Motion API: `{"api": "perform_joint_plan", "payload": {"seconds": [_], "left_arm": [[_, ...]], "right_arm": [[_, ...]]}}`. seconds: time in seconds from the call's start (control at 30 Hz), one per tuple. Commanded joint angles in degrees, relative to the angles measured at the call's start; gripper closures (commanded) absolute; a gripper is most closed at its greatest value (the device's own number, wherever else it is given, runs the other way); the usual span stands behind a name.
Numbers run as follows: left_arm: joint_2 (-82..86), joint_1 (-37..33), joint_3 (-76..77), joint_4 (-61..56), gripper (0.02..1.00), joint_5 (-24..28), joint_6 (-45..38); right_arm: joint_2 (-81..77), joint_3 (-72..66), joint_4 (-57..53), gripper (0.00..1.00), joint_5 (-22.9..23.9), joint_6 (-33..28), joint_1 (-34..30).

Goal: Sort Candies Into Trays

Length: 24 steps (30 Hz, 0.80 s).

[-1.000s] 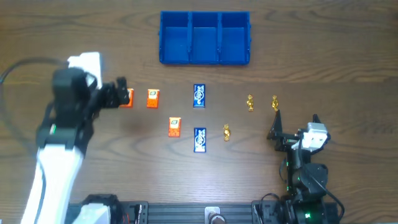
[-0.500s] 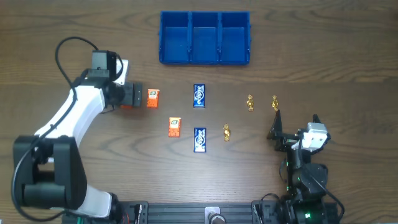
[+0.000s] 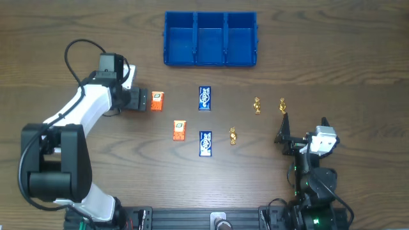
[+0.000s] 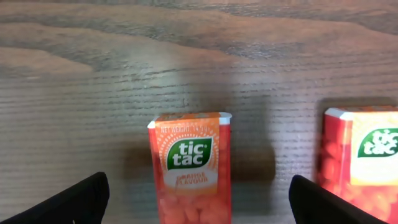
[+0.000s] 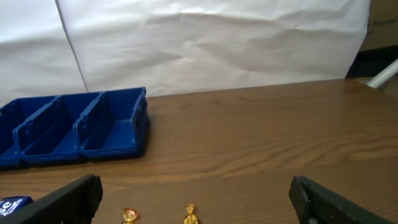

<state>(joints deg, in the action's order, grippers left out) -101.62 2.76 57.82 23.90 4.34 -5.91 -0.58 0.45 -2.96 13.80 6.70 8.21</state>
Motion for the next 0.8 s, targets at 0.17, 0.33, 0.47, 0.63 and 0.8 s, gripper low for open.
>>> {"api": "perform_joint_plan", "payload": {"seconds": [0.17, 0.33, 0.47, 0.63, 0.8], "left_arm": [[-3.3, -0.3, 1.3, -0.9, 0.185, -0.3, 0.2], [-3.5, -1.3, 1.3, -1.1, 0.34, -0.2, 0.4], [-3.8, -1.8, 1.3, -1.0, 0.494, 0.2, 0.4], [-3.8, -1.7, 1.3, -1.0, 0.632, 0.4, 1.6], [-3.7, -1.6, 1.4, -1.2, 0.713, 1.6, 3.0]], "right_arm": [[0.4, 0.0, -0.4, 0.001, 0.5, -0.8, -0.3], [0.4, 0.0, -0.4, 0.001, 0.5, -0.8, -0.3], [0.4, 0.0, -0.4, 0.001, 0.5, -0.8, -0.3], [0.4, 0.0, -0.4, 0.003, 0.5, -0.8, -0.3], [0.4, 0.0, -0.4, 0.001, 0.5, -0.8, -0.3]]}}
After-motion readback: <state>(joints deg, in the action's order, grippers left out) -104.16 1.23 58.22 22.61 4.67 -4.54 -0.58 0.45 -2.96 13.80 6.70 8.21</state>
